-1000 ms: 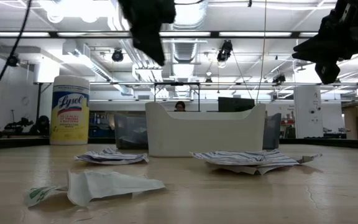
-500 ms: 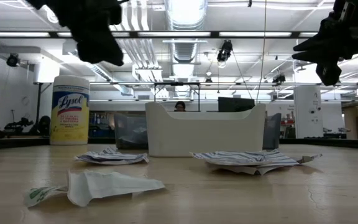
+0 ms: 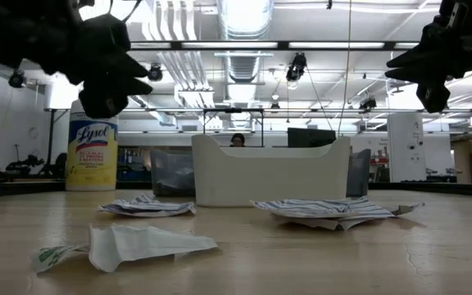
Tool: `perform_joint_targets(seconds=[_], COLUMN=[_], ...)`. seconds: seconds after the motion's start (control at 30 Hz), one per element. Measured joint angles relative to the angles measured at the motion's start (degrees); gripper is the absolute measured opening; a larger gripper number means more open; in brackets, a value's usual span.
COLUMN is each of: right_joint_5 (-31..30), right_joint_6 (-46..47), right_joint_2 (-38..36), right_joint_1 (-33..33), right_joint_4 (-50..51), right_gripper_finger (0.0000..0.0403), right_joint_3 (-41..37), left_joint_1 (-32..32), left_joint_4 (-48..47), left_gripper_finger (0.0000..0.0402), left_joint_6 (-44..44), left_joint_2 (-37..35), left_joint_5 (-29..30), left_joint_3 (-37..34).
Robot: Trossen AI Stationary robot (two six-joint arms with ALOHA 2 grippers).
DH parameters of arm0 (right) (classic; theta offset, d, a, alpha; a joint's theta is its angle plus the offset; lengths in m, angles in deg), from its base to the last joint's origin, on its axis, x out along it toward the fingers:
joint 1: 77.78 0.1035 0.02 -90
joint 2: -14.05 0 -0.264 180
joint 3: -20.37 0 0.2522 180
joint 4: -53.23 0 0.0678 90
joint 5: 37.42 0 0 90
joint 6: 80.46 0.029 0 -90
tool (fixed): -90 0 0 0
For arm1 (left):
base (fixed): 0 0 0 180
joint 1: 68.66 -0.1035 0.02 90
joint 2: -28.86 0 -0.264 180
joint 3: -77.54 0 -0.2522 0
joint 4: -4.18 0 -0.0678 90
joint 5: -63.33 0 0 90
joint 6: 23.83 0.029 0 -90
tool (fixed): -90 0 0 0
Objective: Pick & Place First Aid Supplies
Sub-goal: Put the green bandage into the bottom right black bin
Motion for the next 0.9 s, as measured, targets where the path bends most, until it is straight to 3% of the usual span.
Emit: perform_joint_targets(seconds=[0.2,0.4,0.53,0.67,0.9], right_joint_5=[0.07,0.17,0.17,0.17,0.17], right_joint_6=[0.15,0.17,0.15,0.01,-0.02], right_joint_2=[0.00,0.00,0.00,0.02,0.02], right_joint_1=[0.00,0.00,0.00,0.00,0.00], right_joint_4=[0.00,0.11,0.20,0.68,2.83], right_gripper_finger=[0.0082,0.0076,0.0069,0.0069,0.0081], right_joint_3=[0.00,0.00,0.00,0.00,0.00], left_joint_1=[0.64,6.63,14.10,21.44,28.00], left_joint_4=[7.24,7.36,5.11,-6.23,-26.21], left_gripper_finger=[0.0106,0.0106,0.0101,0.0096,0.0096], left_joint_6=[-7.08,-11.99,-12.49,-14.55,-20.92], left_joint_2=[-0.02,0.65,2.48,6.81,19.97], left_joint_5=[0.27,2.89,8.69,15.20,17.21], left_joint_3=[-6.31,-5.98,-1.07,7.57,25.00])
